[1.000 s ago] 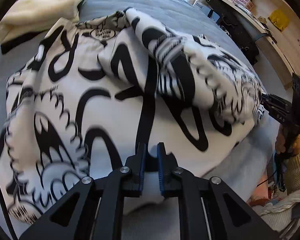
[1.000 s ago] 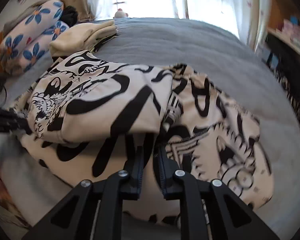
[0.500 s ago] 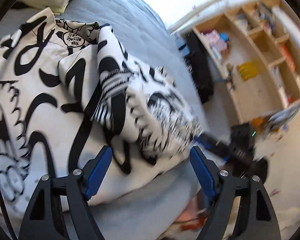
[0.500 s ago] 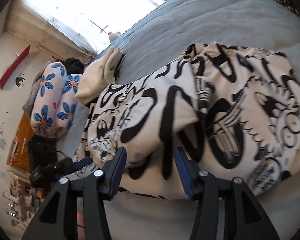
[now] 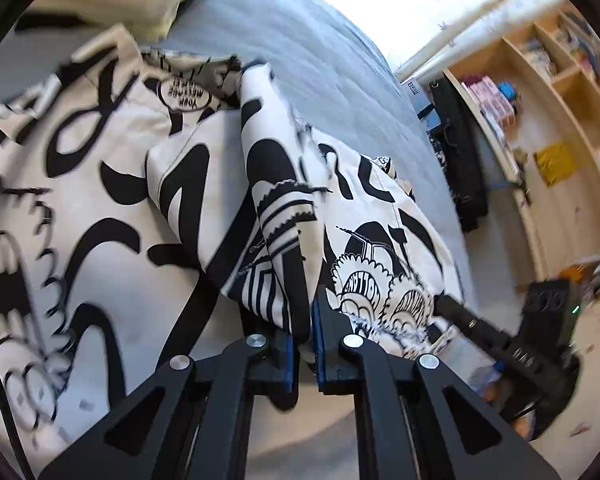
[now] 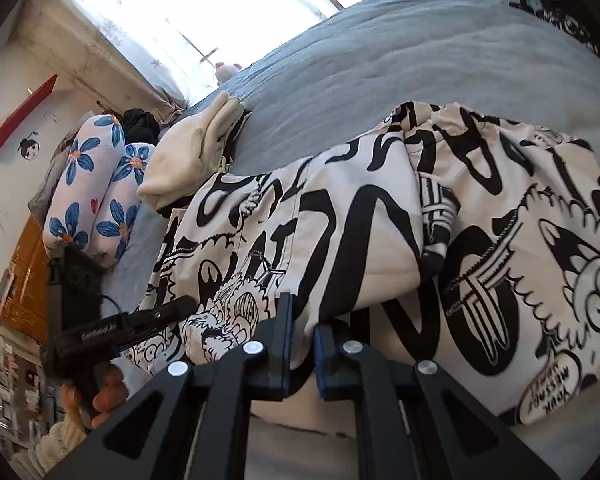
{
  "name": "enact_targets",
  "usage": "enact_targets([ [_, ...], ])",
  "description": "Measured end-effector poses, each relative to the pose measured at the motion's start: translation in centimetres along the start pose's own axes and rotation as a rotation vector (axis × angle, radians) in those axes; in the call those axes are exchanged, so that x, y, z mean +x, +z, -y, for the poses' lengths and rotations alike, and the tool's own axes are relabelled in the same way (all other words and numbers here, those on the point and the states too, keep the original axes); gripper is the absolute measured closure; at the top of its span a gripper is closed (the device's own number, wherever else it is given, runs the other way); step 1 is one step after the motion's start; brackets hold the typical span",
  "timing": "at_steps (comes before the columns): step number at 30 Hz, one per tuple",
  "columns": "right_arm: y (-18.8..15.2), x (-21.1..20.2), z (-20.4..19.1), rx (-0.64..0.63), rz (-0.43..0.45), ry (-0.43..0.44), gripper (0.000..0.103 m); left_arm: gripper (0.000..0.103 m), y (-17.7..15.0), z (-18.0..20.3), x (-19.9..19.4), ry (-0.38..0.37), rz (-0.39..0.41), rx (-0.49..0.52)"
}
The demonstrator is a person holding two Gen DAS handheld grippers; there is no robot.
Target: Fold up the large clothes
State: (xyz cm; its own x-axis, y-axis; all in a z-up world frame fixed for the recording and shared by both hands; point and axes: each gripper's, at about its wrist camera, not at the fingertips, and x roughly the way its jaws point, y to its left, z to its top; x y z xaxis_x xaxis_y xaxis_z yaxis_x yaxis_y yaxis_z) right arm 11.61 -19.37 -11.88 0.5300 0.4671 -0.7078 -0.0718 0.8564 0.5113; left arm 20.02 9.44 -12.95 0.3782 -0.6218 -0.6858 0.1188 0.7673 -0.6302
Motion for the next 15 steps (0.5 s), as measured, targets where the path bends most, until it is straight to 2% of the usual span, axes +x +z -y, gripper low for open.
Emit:
enact_targets([
  [3, -1.0, -0.8, -0.5, -0.033, -0.001, -0.045, 0.097, 0.098, -2.4, 1.3, -1.6, 0.058, 0.017, 0.041],
  [6, -2.4, 0.3, 0.8, -0.039, -0.048, -0.12, 0.097, 0.098, -4.6, 0.8, -0.5, 0.145, -0.049, 0.044],
  [7, -3.1, 1.4, 1.9, -0.012, -0.097, -0.139, 0.097, 0.098, -5.5, 0.1, 0.7, 0.167, -0.095, 0.029],
  [10, -4.5, 2.7, 3.1, 0.029, -0.131, -0.139, 0.097, 0.098, -6.4, -1.0, 1.2, 0.174, -0.106, 0.014],
  [13, -4.4, 2.3, 2.0, -0.006, -0.11, -0.165, 0.096, 0.098, -6.2, 0.0, 1.1, 0.202, -0.101, 0.072],
  [15, -4.2, 2.0, 1.4, -0.028, -0.115, -0.194, 0.091, 0.096, -5.9, 0.9, 1.6, 0.231, -0.103, 0.107],
])
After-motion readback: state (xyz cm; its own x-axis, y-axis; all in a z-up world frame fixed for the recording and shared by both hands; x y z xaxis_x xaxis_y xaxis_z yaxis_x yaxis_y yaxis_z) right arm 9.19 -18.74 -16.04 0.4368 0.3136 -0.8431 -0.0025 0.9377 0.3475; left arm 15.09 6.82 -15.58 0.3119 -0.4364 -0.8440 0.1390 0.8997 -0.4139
